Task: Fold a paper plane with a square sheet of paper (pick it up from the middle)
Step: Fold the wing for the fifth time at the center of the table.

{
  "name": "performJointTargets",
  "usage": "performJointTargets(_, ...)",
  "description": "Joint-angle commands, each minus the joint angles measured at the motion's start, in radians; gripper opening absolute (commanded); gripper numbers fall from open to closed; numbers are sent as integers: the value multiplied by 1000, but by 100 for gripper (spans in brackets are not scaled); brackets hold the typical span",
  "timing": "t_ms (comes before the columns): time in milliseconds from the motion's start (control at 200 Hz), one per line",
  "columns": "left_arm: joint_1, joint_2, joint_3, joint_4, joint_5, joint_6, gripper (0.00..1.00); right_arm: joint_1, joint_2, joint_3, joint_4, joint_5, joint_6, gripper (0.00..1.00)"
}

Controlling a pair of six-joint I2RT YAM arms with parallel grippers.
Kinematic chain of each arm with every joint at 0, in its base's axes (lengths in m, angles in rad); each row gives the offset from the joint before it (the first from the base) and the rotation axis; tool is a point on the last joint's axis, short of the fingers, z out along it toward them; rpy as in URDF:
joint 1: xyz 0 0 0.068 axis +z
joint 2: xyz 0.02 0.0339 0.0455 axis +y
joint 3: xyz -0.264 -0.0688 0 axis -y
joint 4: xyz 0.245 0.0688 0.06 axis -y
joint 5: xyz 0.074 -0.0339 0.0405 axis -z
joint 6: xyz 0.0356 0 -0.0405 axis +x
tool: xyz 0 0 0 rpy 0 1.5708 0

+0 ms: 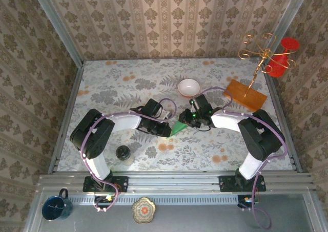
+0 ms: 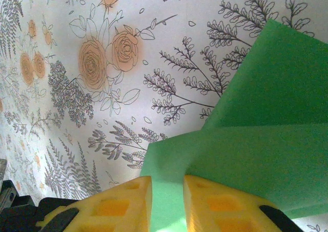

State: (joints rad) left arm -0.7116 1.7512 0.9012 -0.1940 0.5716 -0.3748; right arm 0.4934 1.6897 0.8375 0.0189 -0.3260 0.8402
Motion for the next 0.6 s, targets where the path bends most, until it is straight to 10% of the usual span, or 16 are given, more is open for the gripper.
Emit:
performJointTargets(0, 7, -29, -17, -19, -10, -7, 14, 2, -2, -5, -19, -2, -10, 25)
performJointTargets(590, 5, 0, -34, -4, -7, -7, 13, -6, -34, -29, -49, 43, 15, 25)
